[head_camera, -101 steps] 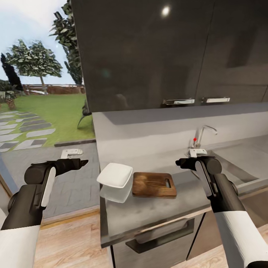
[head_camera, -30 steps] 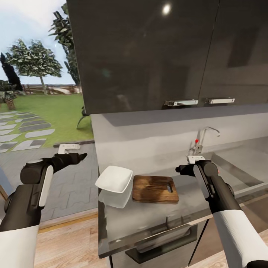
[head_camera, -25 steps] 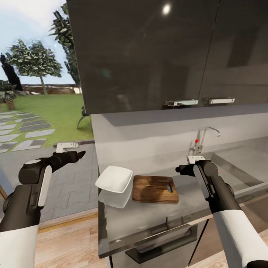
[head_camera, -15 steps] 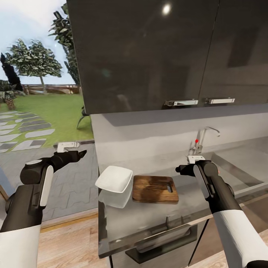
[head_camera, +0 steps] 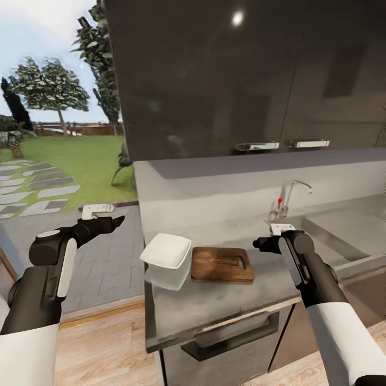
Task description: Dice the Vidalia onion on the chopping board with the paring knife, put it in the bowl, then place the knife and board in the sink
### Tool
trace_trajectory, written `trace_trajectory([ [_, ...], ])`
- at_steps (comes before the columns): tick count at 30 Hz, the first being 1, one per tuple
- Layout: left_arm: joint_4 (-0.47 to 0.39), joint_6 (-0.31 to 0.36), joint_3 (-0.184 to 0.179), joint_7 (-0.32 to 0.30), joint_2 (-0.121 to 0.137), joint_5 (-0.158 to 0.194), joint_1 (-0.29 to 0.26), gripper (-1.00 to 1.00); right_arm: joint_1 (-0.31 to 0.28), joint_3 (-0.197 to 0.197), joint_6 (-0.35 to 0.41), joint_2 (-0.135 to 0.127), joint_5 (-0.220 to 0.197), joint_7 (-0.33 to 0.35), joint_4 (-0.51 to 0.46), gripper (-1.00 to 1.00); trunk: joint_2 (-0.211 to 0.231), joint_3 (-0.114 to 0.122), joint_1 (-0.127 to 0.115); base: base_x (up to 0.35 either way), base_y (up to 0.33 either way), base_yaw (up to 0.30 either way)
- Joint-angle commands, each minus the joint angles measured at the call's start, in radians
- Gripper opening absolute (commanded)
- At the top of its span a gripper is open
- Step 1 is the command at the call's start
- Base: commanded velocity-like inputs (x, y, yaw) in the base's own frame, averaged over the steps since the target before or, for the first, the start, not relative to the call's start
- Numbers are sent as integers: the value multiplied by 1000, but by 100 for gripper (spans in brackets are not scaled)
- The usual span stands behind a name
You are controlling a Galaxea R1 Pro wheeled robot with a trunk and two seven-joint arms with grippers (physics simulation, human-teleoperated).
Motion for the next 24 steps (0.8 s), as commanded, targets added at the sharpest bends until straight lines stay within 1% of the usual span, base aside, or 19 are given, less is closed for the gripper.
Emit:
trace_trajectory([
  [1, -1, 5, 1, -4, 0, 0, -1, 100, -1, 2, 3, -1, -10, -10, -1, 100, -2, -2, 0, -138, 0, 0],
  [8, -1, 6, 0, -3, 0, 0, -1, 100, -1, 2, 3, -1, -10, -9, -1, 100, -2, -2, 0, -61, 0, 0],
  [24, -1, 5, 1, -3, 0, 0, 0, 100, -1, 1, 3, -1, -10, -9, -1, 100, -2, -2, 0, -6, 0, 0],
])
